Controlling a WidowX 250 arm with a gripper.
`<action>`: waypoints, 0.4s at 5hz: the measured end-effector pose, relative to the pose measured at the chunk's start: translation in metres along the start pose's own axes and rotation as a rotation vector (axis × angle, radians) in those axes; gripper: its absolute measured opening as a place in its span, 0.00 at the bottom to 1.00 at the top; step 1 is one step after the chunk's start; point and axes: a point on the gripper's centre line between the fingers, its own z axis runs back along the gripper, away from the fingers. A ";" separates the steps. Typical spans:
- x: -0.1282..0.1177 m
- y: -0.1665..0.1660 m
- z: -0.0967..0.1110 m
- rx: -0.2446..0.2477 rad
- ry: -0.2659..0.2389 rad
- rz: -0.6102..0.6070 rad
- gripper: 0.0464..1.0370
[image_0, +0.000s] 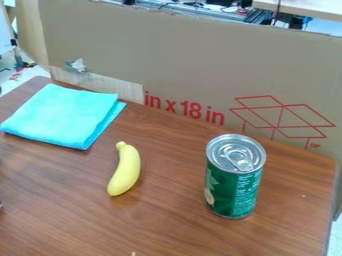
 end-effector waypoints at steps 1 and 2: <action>-0.005 -0.003 -0.002 -0.034 -0.019 -0.002 0.98; -0.011 -0.005 0.017 -0.007 -0.054 0.022 0.97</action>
